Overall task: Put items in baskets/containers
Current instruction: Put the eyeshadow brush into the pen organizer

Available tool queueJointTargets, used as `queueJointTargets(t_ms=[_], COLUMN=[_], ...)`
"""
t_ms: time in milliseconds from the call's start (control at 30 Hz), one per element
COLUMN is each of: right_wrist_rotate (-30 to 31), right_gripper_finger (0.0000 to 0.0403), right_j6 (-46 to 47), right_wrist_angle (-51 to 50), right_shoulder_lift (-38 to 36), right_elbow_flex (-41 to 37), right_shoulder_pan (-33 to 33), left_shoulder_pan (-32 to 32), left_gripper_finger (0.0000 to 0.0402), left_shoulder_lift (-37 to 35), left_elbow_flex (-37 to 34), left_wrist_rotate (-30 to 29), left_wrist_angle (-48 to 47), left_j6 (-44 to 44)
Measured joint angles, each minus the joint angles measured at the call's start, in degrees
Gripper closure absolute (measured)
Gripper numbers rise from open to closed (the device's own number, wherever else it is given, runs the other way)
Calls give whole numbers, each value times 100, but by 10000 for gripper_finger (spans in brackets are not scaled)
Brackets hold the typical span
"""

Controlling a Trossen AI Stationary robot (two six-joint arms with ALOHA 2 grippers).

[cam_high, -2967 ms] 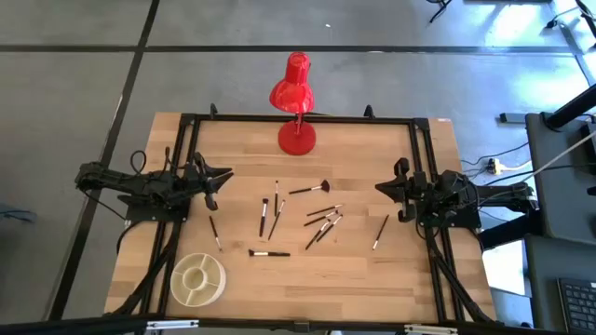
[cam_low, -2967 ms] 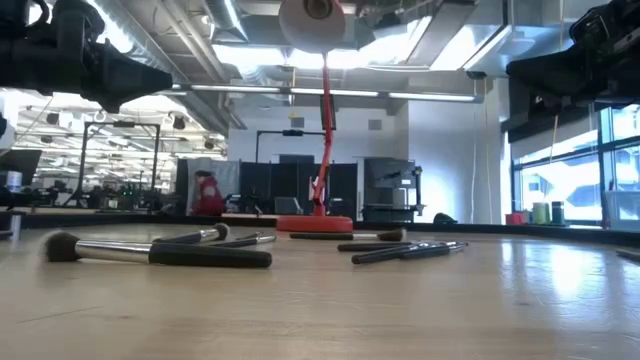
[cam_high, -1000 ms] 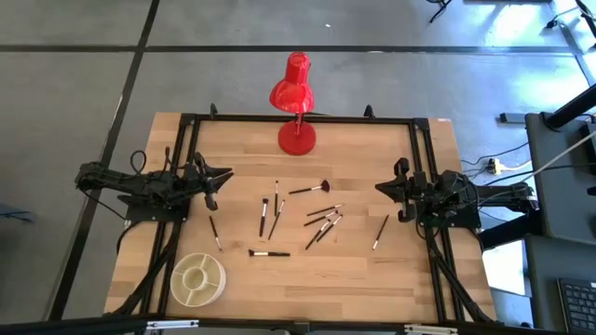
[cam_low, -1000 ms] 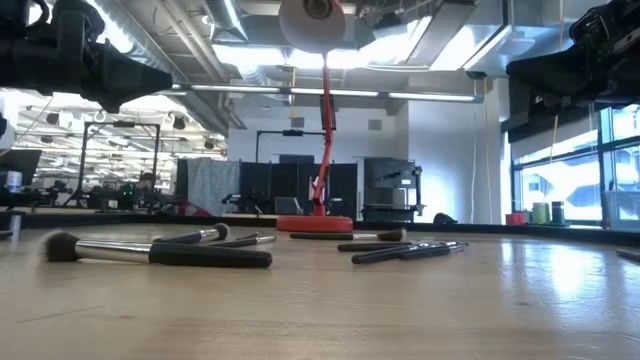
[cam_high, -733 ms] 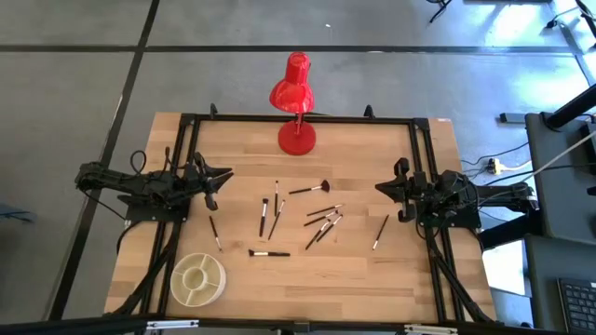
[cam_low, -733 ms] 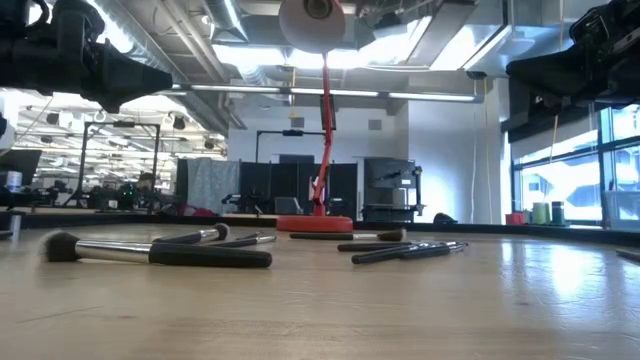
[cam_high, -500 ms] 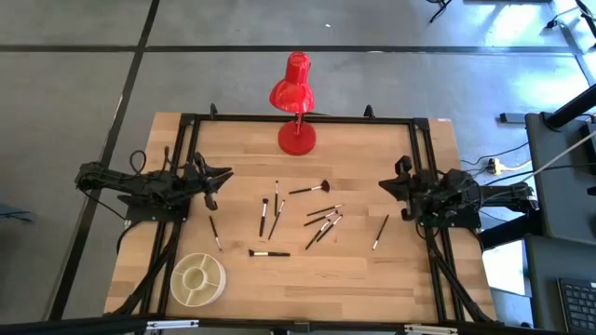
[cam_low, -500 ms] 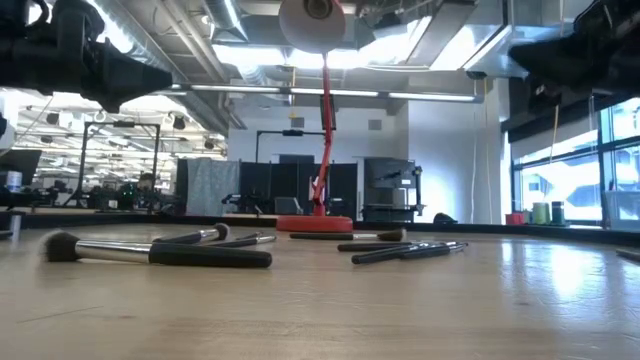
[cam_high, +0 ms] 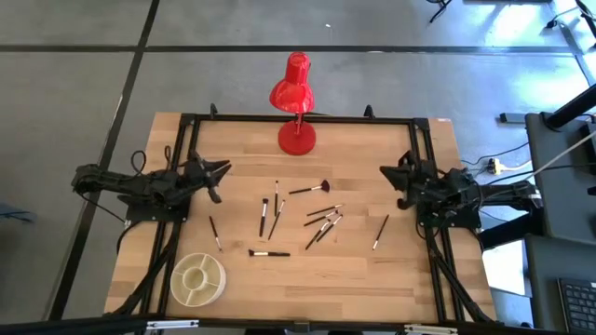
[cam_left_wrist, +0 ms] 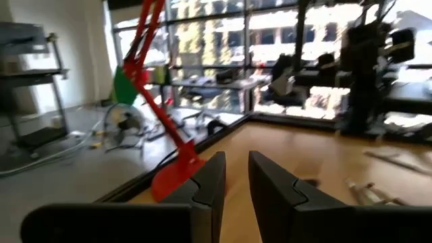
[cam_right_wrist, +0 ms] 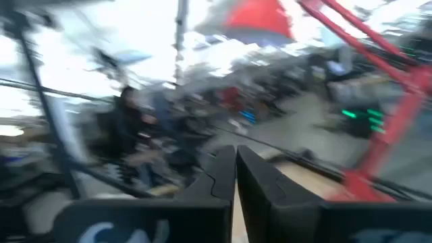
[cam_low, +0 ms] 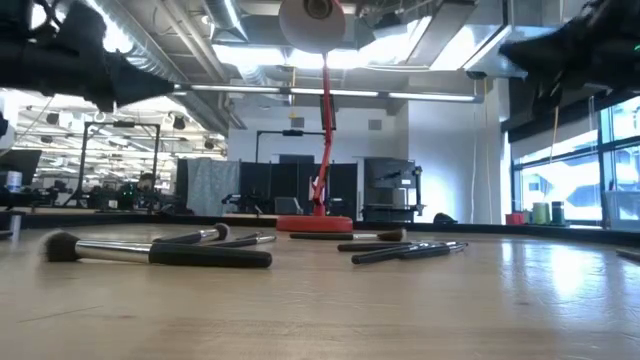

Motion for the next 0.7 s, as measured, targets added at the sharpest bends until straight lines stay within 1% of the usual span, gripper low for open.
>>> queueJointTargets(t_ms=[67,167,200,267,367,433,500,533,600,700], right_wrist_rotate=[268,392,473,715,1098,1408,1755,1937,2245,2481], right_gripper_finger=[386,386,385,380,365,354,343,338,332,330], right_j6=[-162,-177,-66,276,962,1503,1929,2151,2441,2719], right_wrist_angle=[250,720,895,1043,1034,1007,956,915,853,847], right_shoulder_lift=[213,609,745,1010,1382,1637,1893,2018,2262,2650], right_elbow_flex=[-3,0,9,8,8,8,8,8,6,6], right_shoulder_pan=[-63,-274,-366,-545,-770,-884,-986,-1034,-1131,-1276], left_shoulder_pan=[174,513,646,922,1336,1567,1765,1857,2044,2268], left_gripper_finger=[341,341,341,340,333,326,319,316,311,305], left_shoulder_lift=[186,620,786,1204,2013,2645,3285,3610,4200,4913], left_elbow_flex=[2,33,74,177,344,502,712,834,1119,1705], left_wrist_rotate=[43,146,279,622,1094,1265,1271,1331,1623,2206], left_wrist_angle=[4,204,219,294,301,303,302,250,-16,-962], left_j6=[-101,-195,-290,-590,-1145,-1639,-2390,-2648,-2768,-3042])
